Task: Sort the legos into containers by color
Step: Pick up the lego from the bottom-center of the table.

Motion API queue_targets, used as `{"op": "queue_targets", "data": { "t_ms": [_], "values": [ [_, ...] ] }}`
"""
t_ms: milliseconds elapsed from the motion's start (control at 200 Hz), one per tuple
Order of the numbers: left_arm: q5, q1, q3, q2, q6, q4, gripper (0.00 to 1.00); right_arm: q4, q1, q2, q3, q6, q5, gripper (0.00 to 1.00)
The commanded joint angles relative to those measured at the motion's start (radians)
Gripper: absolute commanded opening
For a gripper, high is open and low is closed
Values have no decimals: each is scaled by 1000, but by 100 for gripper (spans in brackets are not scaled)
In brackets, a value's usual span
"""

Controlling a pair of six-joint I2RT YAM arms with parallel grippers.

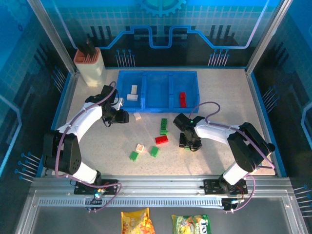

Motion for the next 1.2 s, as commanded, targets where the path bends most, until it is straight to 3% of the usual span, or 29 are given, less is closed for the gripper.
{"op": "queue_targets", "data": {
  "t_ms": [0, 1196],
  "values": [
    [31, 9, -14, 7, 19, -4, 49, -45, 16, 13, -2, 13, 30, 47],
    [21, 9, -15, -5, 25, -5, 49, -89, 22, 0, 90, -42, 50, 40]
  ]
}}
